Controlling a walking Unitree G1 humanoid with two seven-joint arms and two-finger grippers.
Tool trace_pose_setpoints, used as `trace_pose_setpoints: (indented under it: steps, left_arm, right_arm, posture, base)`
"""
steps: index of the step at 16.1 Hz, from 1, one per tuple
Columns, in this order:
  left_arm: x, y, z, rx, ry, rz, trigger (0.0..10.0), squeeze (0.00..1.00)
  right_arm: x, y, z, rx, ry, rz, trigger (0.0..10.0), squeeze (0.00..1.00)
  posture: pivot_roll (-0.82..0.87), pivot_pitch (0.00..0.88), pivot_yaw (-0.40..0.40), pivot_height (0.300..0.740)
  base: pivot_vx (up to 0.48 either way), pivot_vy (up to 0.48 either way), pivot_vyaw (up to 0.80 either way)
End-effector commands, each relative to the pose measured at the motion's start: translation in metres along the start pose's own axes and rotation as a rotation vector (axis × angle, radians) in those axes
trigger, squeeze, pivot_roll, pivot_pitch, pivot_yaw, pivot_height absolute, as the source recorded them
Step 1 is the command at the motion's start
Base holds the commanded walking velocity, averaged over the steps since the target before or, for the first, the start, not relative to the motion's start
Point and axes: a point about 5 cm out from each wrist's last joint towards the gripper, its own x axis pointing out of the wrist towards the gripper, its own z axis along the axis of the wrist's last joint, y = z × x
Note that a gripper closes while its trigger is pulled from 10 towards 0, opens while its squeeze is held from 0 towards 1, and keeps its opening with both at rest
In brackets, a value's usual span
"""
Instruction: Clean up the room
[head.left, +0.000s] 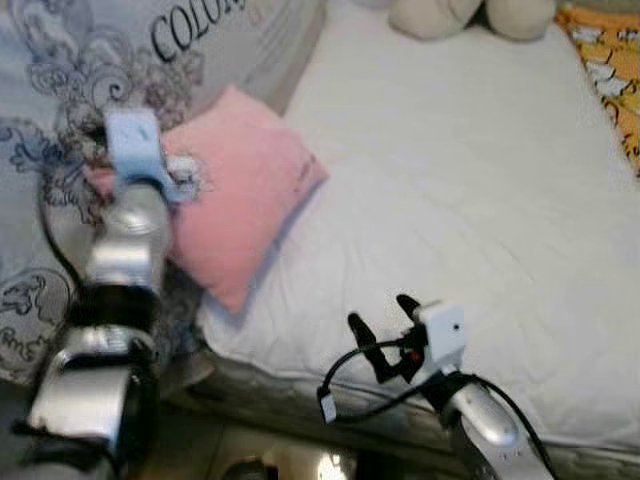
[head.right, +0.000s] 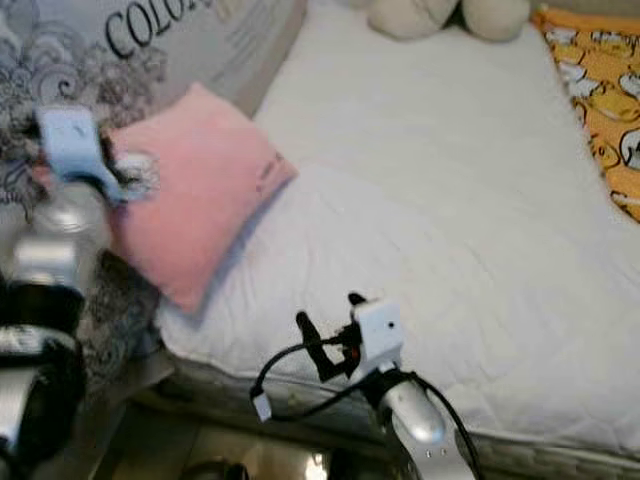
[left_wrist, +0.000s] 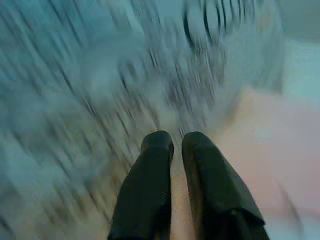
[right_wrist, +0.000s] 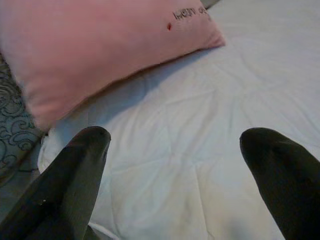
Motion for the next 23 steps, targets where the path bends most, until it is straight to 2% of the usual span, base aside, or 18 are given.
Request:
trace_pose_setpoints:
  steps: [1,3,5,6,7,8,9,10,11,12,13,14,16,18,19,20,21,23]
  left_arm:
    - [0.000,-0.003,0.002,0.020,-0.022,-0.017,10.0,1.00]
    - [-0.006,-0.014,-0.008,-0.022,0.013,-0.045,10.0,1.00]
    - [-0.010,-0.019,-0.015,-0.051,0.044,-0.059,10.0,1.00]
    - [-0.016,-0.027,-0.022,-0.073,0.076,-0.088,10.0,1.00]
    - [-0.031,-0.042,-0.031,-0.092,0.103,-0.155,10.0,1.00]
    - [-0.035,-0.046,-0.033,-0.088,0.106,-0.172,10.0,1.00]
    - [-0.042,-0.045,-0.035,-0.057,0.091,-0.186,10.0,0.00]
    - [-0.050,-0.040,-0.034,-0.019,0.048,-0.192,10.0,0.00]
    - [-0.058,-0.034,-0.024,0.001,-0.034,-0.205,10.0,0.00]
    - [-0.060,-0.033,-0.020,0.006,-0.059,-0.210,10.0,0.00]
    - [-0.072,-0.027,-0.010,0.027,-0.129,-0.223,10.0,0.00]
    - [-0.079,-0.023,-0.005,0.032,-0.153,-0.220,10.0,0.00]
    - [-0.100,-0.017,-0.004,0.075,-0.170,-0.237,10.0,0.00]
    - [-0.115,-0.013,-0.017,0.111,-0.128,-0.262,10.0,0.00]
    - [-0.128,-0.010,-0.031,0.132,-0.085,-0.293,10.0,0.00]
    - [-0.142,-0.011,-0.045,0.116,-0.028,-0.330,10.0,1.00]
    - [-0.145,-0.012,-0.048,0.098,-0.015,-0.340,10.0,1.00]
    - [-0.155,-0.017,-0.056,0.026,0.034,-0.360,10.0,1.00]
  right_arm:
    - [-0.001,0.001,0.002,0.003,-0.008,0.000,10.0,0.00]
    - [-0.002,0.002,0.001,0.006,-0.007,-0.002,10.0,0.00]
    - [-0.003,0.002,0.001,0.008,-0.005,-0.002,10.0,0.00]
    - [-0.003,0.002,0.000,0.008,-0.004,-0.002,10.0,0.00]
    - [-0.003,0.002,0.000,0.008,-0.003,-0.002,10.0,0.00]
    - [-0.003,0.002,0.000,0.008,-0.004,-0.004,10.0,0.00]
    - [-0.002,0.000,0.002,0.006,-0.019,-0.025,10.0,0.00]
    - [-0.002,-0.005,0.007,0.001,-0.051,-0.070,10.0,0.00]
    - [-0.002,-0.012,0.015,0.002,-0.088,-0.128,10.0,0.00]
    - [-0.002,-0.013,0.017,0.004,-0.096,-0.141,10.0,0.00]
    - [-0.004,-0.018,0.022,-0.012,-0.126,-0.183,10.0,0.00]
    - [-0.005,-0.019,0.025,-0.025,-0.140,-0.204,10.0,0.00]
    - [-0.008,-0.020,0.027,-0.042,-0.156,-0.241,10.0,0.00]
    - [-0.009,-0.021,0.027,-0.043,-0.165,-0.277,10.0,0.00]
    - [-0.010,-0.023,0.027,-0.055,-0.173,-0.314,10.0,0.00]
    - [-0.012,-0.030,0.029,-0.090,-0.193,-0.381,10.0,0.00]
    - [-0.012,-0.034,0.030,-0.103,-0.200,-0.413,10.0,0.00]
    - [-0.020,-0.054,0.030,-0.091,-0.228,-0.585,10.0,0.00]
  posture:
    - [-0.03,0.097,0.031,0.740]
    - [-0.03,0.098,0.032,0.740]
    - [-0.03,0.100,0.033,0.740]
    - [-0.03,0.101,0.032,0.740]
    - [-0.03,0.102,0.033,0.740]
    - [-0.03,0.102,0.033,0.740]
    - [-0.02,0.098,0.034,0.740]
    - [-0.03,0.093,0.039,0.740]
    - [-0.03,0.088,0.041,0.740]
    - [-0.03,0.088,0.041,0.740]
    - [-0.02,0.073,0.044,0.740]
    - [-0.02,0.073,0.044,0.740]
    - [-0.01,0.054,0.041,0.740]
    - [0.00,0.042,0.039,0.740]
    - [0.00,0.032,0.035,0.740]
    - [0.01,0.006,0.022,0.740]
    - [0.01,0.001,0.021,0.740]
    - [0.01,0.000,0.009,0.740]
  base:
    - [0.000,0.000,0.00]
    - [0.000,0.000,0.00]
    - [0.000,0.000,0.00]
    - [0.000,0.000,0.00]
    - [0.000,0.000,0.00]
    - [0.000,0.000,0.00]
    - [0.000,0.000,0.00]
    - [0.000,0.000,0.00]
    - [0.000,0.000,0.00]
    - [0.000,0.000,0.00]
    - [0.000,0.000,0.00]
    - [0.000,0.000,0.00]
    - [0.000,0.000,0.00]
    - [0.000,0.000,0.00]
    - [0.000,0.000,0.00]
    - [0.000,0.000,0.00]
    - [0.000,0.000,0.00]
    - [0.000,0.000,0.00]
